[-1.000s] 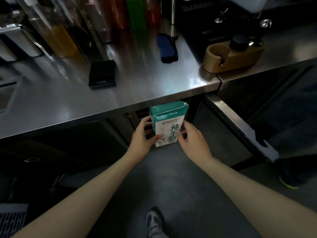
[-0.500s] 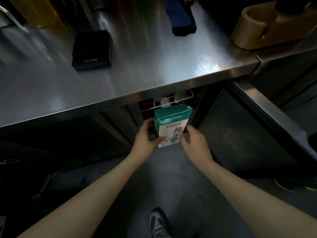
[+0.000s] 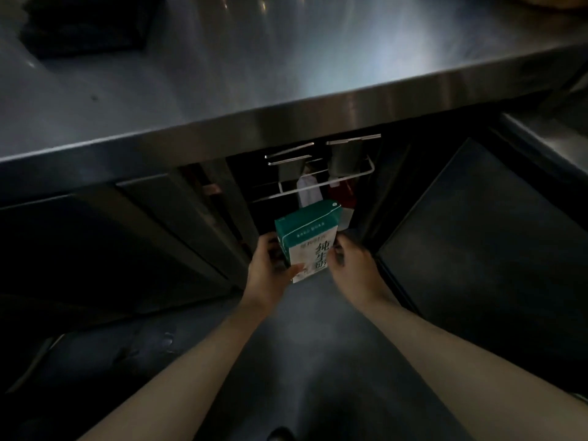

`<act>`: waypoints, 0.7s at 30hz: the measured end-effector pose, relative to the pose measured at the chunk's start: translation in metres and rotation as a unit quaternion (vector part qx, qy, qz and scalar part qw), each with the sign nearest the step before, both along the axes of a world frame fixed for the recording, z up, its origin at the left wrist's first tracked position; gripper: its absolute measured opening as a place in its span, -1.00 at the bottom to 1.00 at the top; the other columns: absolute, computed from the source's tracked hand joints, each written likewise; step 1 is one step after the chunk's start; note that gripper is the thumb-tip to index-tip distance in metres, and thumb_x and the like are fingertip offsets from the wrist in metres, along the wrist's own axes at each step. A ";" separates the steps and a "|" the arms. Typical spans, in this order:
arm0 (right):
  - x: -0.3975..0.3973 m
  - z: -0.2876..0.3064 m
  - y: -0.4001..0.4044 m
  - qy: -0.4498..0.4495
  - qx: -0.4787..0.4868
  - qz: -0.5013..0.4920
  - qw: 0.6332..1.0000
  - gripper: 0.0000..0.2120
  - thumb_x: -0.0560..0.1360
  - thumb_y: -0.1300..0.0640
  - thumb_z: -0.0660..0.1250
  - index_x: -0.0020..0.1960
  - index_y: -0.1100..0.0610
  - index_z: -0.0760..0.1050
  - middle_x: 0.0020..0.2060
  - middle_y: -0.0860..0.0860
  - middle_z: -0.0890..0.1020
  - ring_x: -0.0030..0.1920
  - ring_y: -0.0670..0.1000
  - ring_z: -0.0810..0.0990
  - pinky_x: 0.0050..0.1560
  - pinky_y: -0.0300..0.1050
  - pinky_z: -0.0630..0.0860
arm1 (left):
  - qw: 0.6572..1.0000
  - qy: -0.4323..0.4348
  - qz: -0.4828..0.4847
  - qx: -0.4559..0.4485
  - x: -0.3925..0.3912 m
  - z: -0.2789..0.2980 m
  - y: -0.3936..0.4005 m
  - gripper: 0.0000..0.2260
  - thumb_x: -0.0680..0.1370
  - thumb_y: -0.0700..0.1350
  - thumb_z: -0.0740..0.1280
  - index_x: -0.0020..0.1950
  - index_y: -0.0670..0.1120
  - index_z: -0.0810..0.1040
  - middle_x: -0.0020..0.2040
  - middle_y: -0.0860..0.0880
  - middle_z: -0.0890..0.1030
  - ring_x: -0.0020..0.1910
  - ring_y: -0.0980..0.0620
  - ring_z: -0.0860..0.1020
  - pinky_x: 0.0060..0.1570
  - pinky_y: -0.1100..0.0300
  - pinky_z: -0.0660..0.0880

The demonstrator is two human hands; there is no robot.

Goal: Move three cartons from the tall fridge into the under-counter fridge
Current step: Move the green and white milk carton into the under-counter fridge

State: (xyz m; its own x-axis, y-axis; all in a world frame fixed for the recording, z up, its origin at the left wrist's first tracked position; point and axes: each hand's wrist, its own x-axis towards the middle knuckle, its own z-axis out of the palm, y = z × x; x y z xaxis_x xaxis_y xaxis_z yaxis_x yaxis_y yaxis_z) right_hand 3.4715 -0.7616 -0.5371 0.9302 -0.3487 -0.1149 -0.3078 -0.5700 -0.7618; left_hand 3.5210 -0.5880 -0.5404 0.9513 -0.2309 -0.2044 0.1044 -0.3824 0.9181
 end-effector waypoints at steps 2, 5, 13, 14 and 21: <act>0.008 -0.025 -0.002 0.011 -0.018 0.009 1.000 -0.85 0.59 0.15 0.31 0.13 0.16 0.55 0.01 0.08 0.71 0.02 0.14 0.69 -0.04 0.11 0.64 | 1.000 0.012 0.019 -0.002 0.003 -0.027 -0.003 -0.42 0.42 -0.37 0.56 0.21 0.07 0.37 0.10 0.12 0.60 0.02 0.31 0.64 -0.05 0.35 0.62; 0.021 -0.060 -0.006 0.016 -0.047 0.023 0.999 -0.85 0.57 0.10 0.34 0.11 0.10 0.58 -0.01 0.05 0.72 -0.01 0.12 0.70 -0.14 -0.08 0.58 | 0.999 0.017 0.036 0.002 0.006 -0.060 -0.007 -0.40 0.41 -0.34 0.58 0.16 0.18 0.37 0.16 0.04 0.61 0.10 0.18 0.64 -0.01 0.26 0.65; 0.063 -0.125 -0.005 -0.015 0.008 0.042 0.999 -0.76 0.57 0.18 0.35 0.23 0.08 0.58 0.04 0.05 0.70 0.07 0.08 0.67 -0.05 -0.15 0.56 | 0.997 -0.009 0.026 0.071 0.022 -0.116 -0.004 -0.34 0.42 -0.08 0.62 0.46 0.01 0.43 0.32 -0.07 0.56 0.20 -0.02 0.65 0.22 -0.09 0.62; 0.069 -0.130 -0.005 -0.018 0.012 0.046 0.999 -0.76 0.57 0.19 0.34 0.23 0.08 0.58 0.04 0.04 0.70 0.06 0.07 0.66 -0.08 -0.21 0.50 | 0.996 -0.013 0.022 0.083 0.022 -0.120 -0.003 -0.33 0.41 -0.02 0.62 0.47 0.03 0.43 0.31 -0.04 0.57 0.19 0.01 0.65 0.23 -0.07 0.62; 0.105 -0.149 -0.008 -0.012 0.004 0.113 0.993 -0.79 0.56 0.18 0.36 0.19 0.13 0.57 0.08 0.10 0.67 0.12 0.14 0.63 0.12 0.10 0.60 | 0.983 -0.077 0.016 0.168 0.033 -0.123 0.002 -0.34 0.39 0.14 0.61 0.43 0.02 0.52 0.28 0.05 0.67 0.22 0.06 0.65 0.17 0.01 0.62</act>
